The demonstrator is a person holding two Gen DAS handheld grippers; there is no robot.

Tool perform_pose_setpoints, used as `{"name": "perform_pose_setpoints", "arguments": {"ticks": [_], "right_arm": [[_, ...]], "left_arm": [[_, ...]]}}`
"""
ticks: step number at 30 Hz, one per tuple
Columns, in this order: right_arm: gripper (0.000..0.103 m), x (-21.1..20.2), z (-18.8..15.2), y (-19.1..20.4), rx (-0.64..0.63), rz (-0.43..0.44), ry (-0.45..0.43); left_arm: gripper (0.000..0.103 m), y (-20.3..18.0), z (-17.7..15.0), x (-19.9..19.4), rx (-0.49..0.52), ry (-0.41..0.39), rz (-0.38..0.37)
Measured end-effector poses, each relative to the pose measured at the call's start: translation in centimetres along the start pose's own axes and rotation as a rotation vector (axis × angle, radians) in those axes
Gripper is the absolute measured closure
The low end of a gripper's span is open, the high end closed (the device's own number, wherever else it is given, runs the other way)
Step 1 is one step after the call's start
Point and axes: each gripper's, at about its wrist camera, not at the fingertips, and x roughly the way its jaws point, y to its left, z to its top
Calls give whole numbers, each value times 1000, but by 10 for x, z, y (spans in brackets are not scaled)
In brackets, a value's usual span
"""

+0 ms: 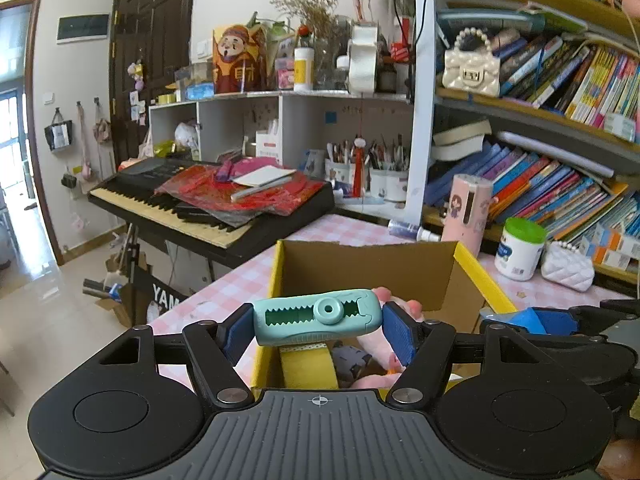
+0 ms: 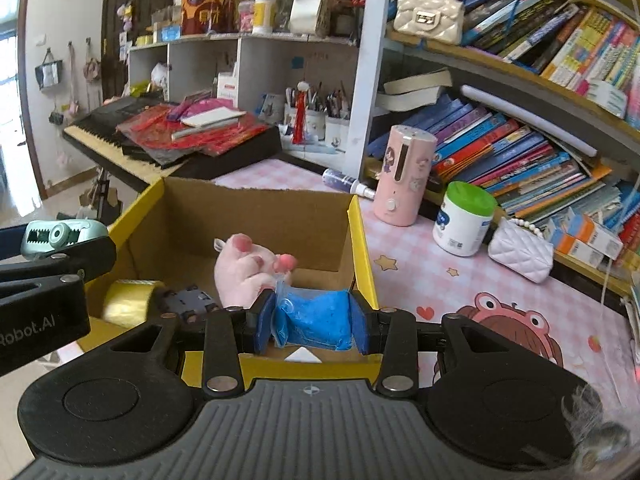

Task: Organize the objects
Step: 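Lower the green clip and blue object into the yellow box and open both grippers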

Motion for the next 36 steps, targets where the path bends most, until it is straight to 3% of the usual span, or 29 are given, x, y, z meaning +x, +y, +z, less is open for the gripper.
{"name": "perform_pose_setpoints", "arguments": {"ticks": [20, 36], "right_arm": [[66, 74, 0, 0, -128, 99, 128], [66, 86, 3, 2, -166, 139, 154]], "left_arm": [[34, -19, -10, 57, 52, 115, 49], [34, -14, -16, 67, 36, 148, 75]]}}
